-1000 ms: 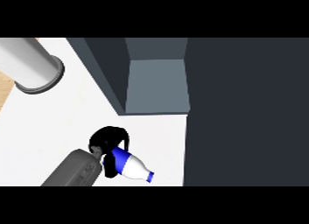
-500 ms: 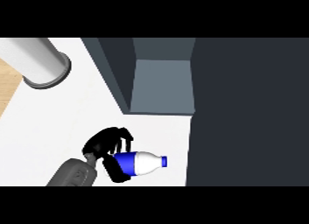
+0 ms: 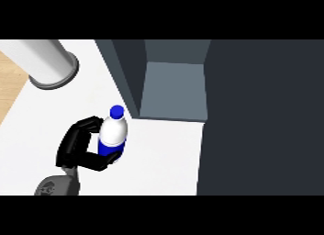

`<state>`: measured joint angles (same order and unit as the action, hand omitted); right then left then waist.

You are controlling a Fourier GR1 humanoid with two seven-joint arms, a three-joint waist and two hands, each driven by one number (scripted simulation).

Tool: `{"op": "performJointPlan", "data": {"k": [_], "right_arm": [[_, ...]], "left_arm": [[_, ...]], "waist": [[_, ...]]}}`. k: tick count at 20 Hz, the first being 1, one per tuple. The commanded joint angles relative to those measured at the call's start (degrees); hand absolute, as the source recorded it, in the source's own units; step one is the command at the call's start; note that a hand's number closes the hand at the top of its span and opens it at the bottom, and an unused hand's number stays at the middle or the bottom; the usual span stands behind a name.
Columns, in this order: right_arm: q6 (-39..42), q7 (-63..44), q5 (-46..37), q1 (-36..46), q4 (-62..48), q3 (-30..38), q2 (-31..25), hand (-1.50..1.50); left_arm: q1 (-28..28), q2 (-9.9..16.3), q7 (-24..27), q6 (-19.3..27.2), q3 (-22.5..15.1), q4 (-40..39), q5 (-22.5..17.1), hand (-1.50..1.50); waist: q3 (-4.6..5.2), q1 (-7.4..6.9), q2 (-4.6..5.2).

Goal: Pick up the bottled water, place it into the cabinet and close the cabinet

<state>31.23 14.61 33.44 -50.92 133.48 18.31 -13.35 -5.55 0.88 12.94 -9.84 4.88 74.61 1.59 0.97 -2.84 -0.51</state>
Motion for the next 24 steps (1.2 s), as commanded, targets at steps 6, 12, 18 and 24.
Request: {"op": "performJointPlan", "data": {"k": [6,12,18,24], "right_arm": [[-2.5,-7.1,10.4,-3.5,12.8,2.7,-4.3,-1.5],[-1.1,-4.7,8.1,-5.0,12.7,1.7,-1.7,-1.5],[-5.5,-8.3,8.4,2.1,9.9,1.3,-4.2,-1.5],[-3.4,-7.7,10.7,0.2,9.2,3.3,-4.4,-1.5]], "left_arm": [[-1.8,-0.9,8.0,-1.9,1.4,-4.2,-13.5,1.5],[-2.1,-0.9,4.0,8.3,-7.9,1.9,-17.2,1.5],[-9.0,-0.9,4.4,22.3,-19.2,0.6,-18.0,1.5],[-17.2,-0.9,2.4,34.2,-24.1,-2.6,-19.5,1.5]], "waist": [[-0.81,3.55,0.6],[-0.9,3.96,0.21],[-0.9,3.55,0.48],[-0.91,4.13,0.43]]}}
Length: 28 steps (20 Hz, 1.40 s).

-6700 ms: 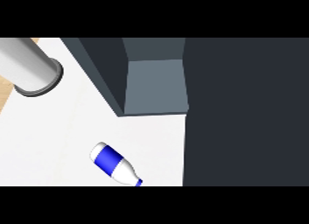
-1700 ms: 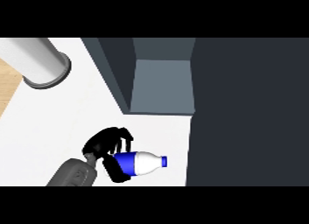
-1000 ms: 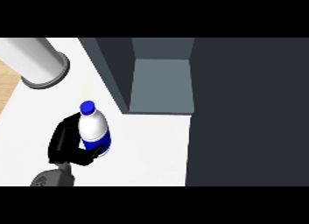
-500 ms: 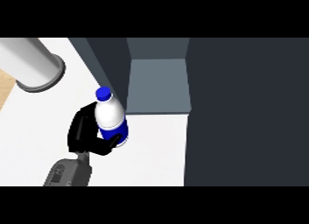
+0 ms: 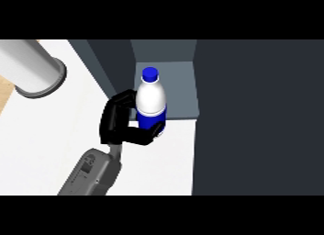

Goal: Pick up the bottled water, place it into the cabinet and close the cabinet

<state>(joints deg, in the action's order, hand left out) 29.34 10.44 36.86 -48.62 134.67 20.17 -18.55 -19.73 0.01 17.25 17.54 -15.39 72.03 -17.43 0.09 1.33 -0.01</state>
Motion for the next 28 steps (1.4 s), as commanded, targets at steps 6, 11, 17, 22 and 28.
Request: {"op": "performJointPlan", "data": {"k": [6,11,17,22,28], "right_arm": [[-1.8,-3.7,9.6,-3.0,10.2,2.4,-0.3,-1.5],[-0.4,-2.5,5.2,-0.7,5.9,-0.6,1.6,-1.5],[0.5,-2.5,10.6,-3.1,8.3,1.0,0.0,-1.5],[-0.3,-3.5,10.7,-2.5,6.9,0.9,-0.5,-1.5],[1.0,-2.3,9.8,-2.5,6.7,2.3,-0.5,-1.5]], "left_arm": [[-13.1,0.0,-3.2,12.0,-1.5,-11.9,2.3,1.5],[-20.6,0.0,-3.5,14.0,-1.1,-22.1,0.3,1.5],[-25.8,0.0,-1.1,14.1,-0.1,-29.6,-4.4,1.5],[-29.4,0.0,4.5,12.9,2.1,-37.6,-5.5,1.5],[-35.3,0.1,7.9,11.5,6.2,-47.0,-5.7,1.5]], "waist": [[0.01,0.91,0.14],[-0.02,1.19,0.33],[0.05,2.24,0.57],[0.05,2.02,0.75],[0.03,2.17,0.75]]}}
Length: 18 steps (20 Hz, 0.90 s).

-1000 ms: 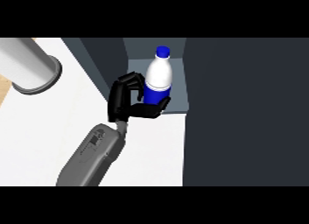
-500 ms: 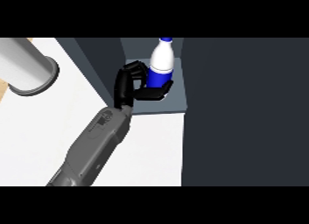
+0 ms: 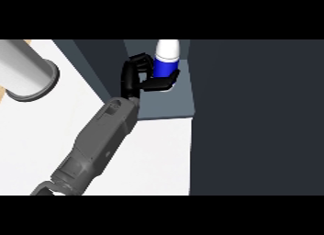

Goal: Pick up the bottled water, place it into the cabinet and close the cabinet

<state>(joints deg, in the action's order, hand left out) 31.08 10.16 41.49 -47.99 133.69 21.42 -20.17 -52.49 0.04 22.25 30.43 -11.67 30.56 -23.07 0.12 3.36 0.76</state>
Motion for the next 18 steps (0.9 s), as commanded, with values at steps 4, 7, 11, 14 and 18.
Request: {"op": "performJointPlan", "data": {"k": [4,7,11,14,18], "right_arm": [[0.3,-1.1,5.5,-0.5,4.2,0.5,-0.2,-1.5],[1.6,-0.1,3.2,-0.7,4.2,-1.5,1.5,-1.5],[0.6,-0.6,2.7,-0.8,4.7,-1.5,1.8,-1.5],[0.8,-0.8,4.7,0.5,3.3,0.7,-0.2,-1.5],[-0.4,-1.9,4.9,0.2,5.8,-0.4,-0.3,-1.5]], "left_arm": [[-6.3,0.0,4.7,3.8,-0.2,-10.1,-0.4,1.5],[-10.5,1.5,2.8,0.8,2.1,-14.4,1.3,-1.5],[-11.2,0.0,4.6,3.0,1.3,-17.8,1.8,-1.5],[-14.2,0.7,3.3,1.5,3.0,-19.9,1.8,-1.5],[-14.0,1.0,6.0,2.0,3.1,-21.2,2.2,-1.5]], "waist": [[-0.01,1.88,0.45],[-0.05,0.74,0.34],[-0.02,1.68,0.6],[-0.02,0.87,0.57],[0.03,1.33,0.78]]}}
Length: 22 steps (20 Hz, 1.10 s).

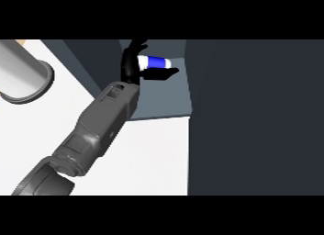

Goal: Pick up the bottled water, place it into the cabinet and close the cabinet

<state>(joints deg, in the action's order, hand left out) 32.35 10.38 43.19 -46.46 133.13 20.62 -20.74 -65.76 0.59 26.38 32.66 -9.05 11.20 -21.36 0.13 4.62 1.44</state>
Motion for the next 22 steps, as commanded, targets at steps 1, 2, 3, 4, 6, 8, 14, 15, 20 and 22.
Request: {"op": "performJointPlan", "data": {"k": [1,2,3,4,6,8,14,15,20,22], "right_arm": [[-1.9,-2.3,3.4,-0.7,6.0,0.0,0.1,-1.5],[-1.5,-1.3,1.2,1.7,2.8,-0.8,0.6,-1.5],[-2.3,-2.8,3.0,0.1,5.6,-0.2,-0.3,-1.5],[0.6,-0.5,1.4,0.1,3.2,-0.4,0.9,-1.5],[-2.3,-2.3,1.3,-1.1,6.6,-0.1,1.3,-1.5],[-1.5,-1.4,0.7,0.0,5.0,0.0,1.3,-1.5],[-2.2,-3.7,5.8,-1.2,8.2,2.6,-1.3,-1.5],[-1.2,-3.2,3.4,-0.5,5.8,1.8,-0.4,-1.5],[-7.3,-6.7,3.2,3.6,7.6,1.0,-1.3,-1.5],[-6.0,-6.3,2.9,0.9,9.1,0.3,0.3,-1.5]], "left_arm": [[0.3,-0.6,2.9,-0.4,0.0,-1.6,0.3,-1.5],[-1.2,-0.6,3.0,-2.2,0.1,-1.9,0.8,-1.5],[-1.2,-0.6,3.9,-1.6,0.6,-0.7,-0.3,-1.5],[-0.8,1.0,5.0,-5.1,1.8,-0.8,-0.6,-1.5],[-1.6,-0.1,7.1,-5.5,3.1,0.9,-1.6,-1.5],[-0.3,-0.5,11.2,-7.1,3.4,1.1,-1.6,-1.5],[-1.0,-0.6,10.8,-7.2,2.2,2.3,-4.3,-1.5],[1.6,-0.6,12.8,-8.6,1.5,4.3,-5.8,-1.5],[1.4,-0.6,11.3,-8.2,-1.8,8.5,-8.6,-1.5],[5.6,-0.6,9.4,-7.0,-6.0,13.8,-11.4,-1.5]], "waist": [[0.01,0.29,0.08],[-0.03,-0.16,0.18],[0.02,0.28,0.05],[-0.02,-0.14,-0.08],[0.04,-0.48,-0.19],[0.02,-0.41,-0.11],[0.0,0.45,-0.6],[-0.04,-0.12,-0.83],[-0.04,-1.39,-1.05],[-0.05,-1.24,-1.69]]}}
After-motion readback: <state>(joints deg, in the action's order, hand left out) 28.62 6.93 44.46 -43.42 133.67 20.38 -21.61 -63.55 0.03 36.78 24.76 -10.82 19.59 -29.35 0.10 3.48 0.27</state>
